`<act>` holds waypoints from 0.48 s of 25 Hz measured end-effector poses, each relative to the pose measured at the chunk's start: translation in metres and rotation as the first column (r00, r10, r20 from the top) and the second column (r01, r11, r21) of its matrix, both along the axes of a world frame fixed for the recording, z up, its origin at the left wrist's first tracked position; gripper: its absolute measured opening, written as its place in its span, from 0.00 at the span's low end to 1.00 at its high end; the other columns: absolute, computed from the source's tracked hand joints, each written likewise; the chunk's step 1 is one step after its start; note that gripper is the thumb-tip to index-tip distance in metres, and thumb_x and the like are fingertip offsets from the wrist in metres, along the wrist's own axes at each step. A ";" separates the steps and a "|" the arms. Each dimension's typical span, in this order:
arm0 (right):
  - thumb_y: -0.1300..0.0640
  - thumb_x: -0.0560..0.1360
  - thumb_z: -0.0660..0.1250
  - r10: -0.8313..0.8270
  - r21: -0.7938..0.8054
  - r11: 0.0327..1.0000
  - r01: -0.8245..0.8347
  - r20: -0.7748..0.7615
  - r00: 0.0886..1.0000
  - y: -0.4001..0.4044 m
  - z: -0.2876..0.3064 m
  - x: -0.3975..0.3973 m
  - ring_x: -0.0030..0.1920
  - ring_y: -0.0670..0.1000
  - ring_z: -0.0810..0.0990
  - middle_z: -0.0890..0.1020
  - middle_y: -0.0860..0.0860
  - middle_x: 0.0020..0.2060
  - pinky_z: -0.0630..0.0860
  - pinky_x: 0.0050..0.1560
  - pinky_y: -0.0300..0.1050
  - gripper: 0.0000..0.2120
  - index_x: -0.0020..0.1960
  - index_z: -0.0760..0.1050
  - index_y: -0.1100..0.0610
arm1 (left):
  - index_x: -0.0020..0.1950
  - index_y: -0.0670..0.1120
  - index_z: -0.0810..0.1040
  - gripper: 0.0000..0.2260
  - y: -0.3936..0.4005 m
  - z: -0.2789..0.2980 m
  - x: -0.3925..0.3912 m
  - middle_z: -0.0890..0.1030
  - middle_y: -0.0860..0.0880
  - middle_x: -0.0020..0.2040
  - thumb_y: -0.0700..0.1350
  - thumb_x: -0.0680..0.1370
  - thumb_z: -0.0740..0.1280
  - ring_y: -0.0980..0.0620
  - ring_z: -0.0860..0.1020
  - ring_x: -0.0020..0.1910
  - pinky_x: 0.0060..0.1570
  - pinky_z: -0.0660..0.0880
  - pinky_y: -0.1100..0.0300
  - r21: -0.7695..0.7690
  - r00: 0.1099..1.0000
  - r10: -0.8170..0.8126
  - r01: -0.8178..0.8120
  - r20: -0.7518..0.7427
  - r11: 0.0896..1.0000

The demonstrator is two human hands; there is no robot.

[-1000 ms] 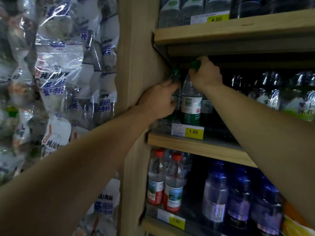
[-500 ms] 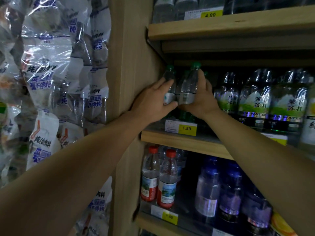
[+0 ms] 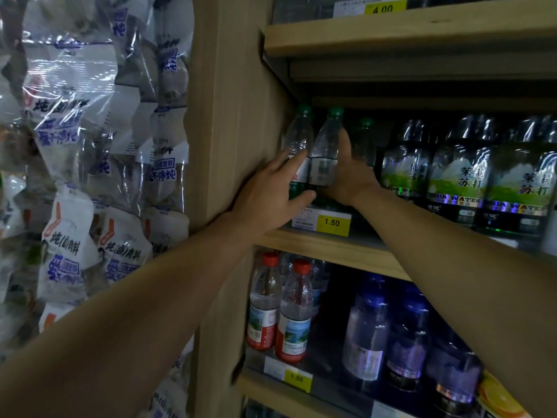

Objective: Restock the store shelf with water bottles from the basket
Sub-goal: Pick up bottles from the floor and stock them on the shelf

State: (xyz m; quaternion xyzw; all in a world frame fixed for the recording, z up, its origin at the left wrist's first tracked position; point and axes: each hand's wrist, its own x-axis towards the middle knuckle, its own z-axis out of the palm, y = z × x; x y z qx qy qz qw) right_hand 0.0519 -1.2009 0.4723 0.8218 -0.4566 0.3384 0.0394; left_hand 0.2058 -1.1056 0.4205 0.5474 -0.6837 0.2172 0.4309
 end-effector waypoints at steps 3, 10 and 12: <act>0.50 0.71 0.76 -0.050 -0.059 0.997 0.046 -0.077 0.996 0.002 0.001 -0.004 0.69 0.65 0.70 0.48 0.56 0.79 0.74 0.59 0.58 0.59 0.77 0.28 0.44 | 0.80 0.53 0.57 0.34 0.000 -0.001 -0.002 0.57 0.45 0.80 0.57 0.78 0.67 0.45 0.61 0.77 0.73 0.64 0.49 0.000 1.000 -0.007 0.007 -0.008 1.000; 0.48 0.71 0.76 -0.220 -0.167 0.968 0.189 -0.194 0.956 0.003 -0.005 0.000 0.64 0.65 0.74 0.44 0.51 0.79 0.71 0.40 0.52 0.60 0.77 0.27 0.44 | 0.80 0.52 0.57 0.33 0.006 -0.003 -0.004 0.56 0.45 0.80 0.57 0.78 0.67 0.46 0.60 0.77 0.74 0.63 0.50 0.034 1.000 -0.015 0.016 -0.013 0.999; 0.48 0.71 0.75 -0.210 -0.132 0.974 0.186 -0.195 0.958 0.010 -0.004 0.000 0.66 0.65 0.72 0.44 0.51 0.79 0.73 0.45 0.54 0.58 0.77 0.28 0.44 | 0.80 0.52 0.57 0.33 0.012 -0.004 -0.005 0.57 0.44 0.80 0.56 0.78 0.67 0.45 0.61 0.77 0.74 0.63 0.50 0.032 1.000 -0.019 0.019 -0.022 0.999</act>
